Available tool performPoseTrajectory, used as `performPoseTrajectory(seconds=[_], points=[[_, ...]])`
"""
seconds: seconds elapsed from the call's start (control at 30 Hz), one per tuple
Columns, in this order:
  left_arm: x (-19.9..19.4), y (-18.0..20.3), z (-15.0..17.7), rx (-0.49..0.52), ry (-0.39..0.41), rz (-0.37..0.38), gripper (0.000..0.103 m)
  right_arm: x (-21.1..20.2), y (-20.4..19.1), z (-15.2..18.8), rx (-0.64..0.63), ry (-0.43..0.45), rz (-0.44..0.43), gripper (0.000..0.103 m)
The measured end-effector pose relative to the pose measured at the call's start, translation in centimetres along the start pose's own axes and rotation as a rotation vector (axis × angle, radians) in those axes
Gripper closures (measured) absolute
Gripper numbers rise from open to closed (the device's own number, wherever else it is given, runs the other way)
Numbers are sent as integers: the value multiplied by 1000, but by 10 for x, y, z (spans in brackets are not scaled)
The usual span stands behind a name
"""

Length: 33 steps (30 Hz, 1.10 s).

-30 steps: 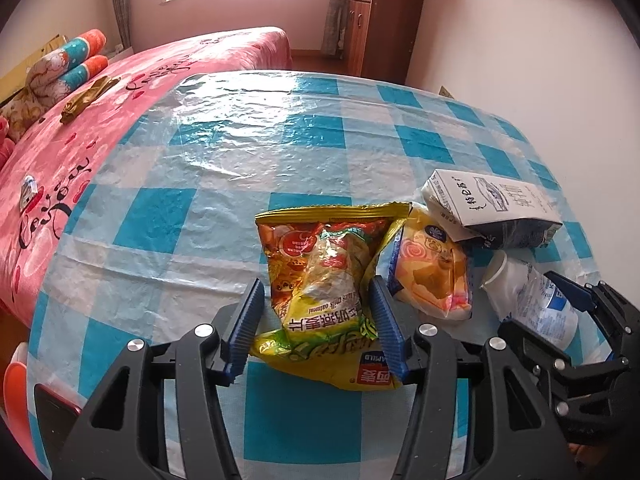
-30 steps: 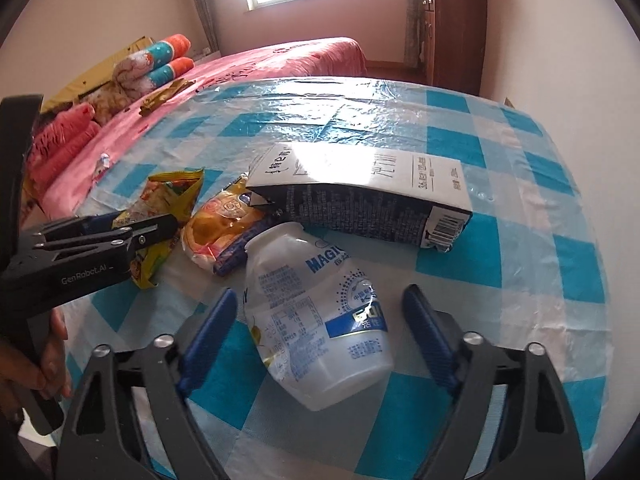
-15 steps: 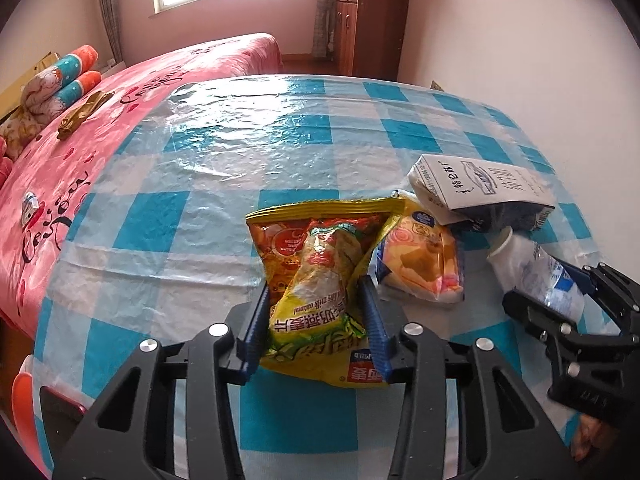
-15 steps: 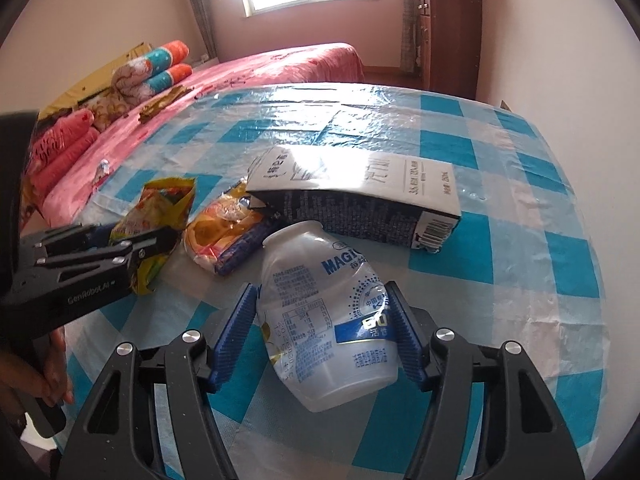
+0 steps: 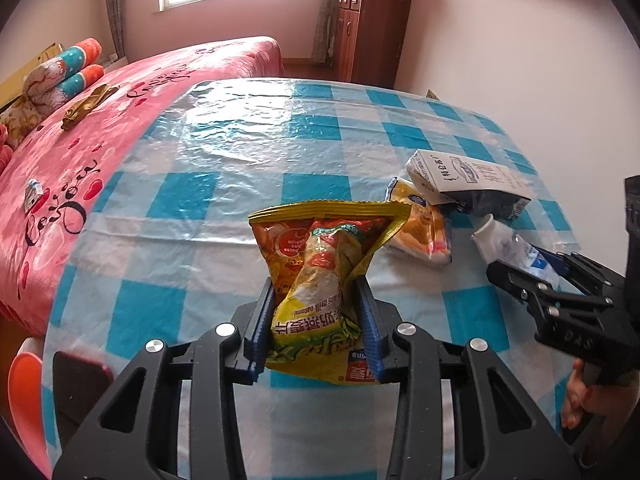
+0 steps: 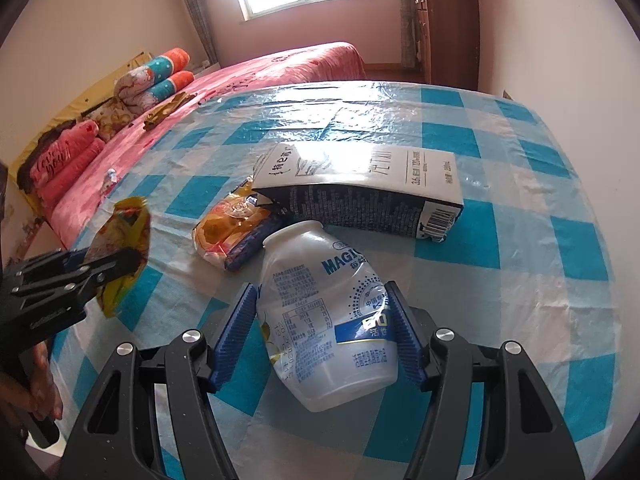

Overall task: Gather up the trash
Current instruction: 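Grasp the white yogurt bottle with the right gripper while the left holds the chip bag, then carry the chip bag and yogurt bottle over the orange bucket with both grippers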

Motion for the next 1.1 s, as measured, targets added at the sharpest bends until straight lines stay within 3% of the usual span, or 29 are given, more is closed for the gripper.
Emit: performPoseTrajectory(seconds=[0.47, 1.1], points=[[-41, -18, 16, -14, 36, 44, 63, -12, -11, 11, 60, 5, -19, 38], [-87, -68, 28, -60, 107, 18, 63, -34, -35, 29, 55, 5, -1, 38]])
Point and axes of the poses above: each gripper's, at about its wrist camera, not at the fingertips, and x roughly the way its jaws point, y to its right, z to its underside, the point moved 10 cm from there along x, roughly the way its jaws point, and after that the axes turned 3 degrees about y, right-handed, at the moved point
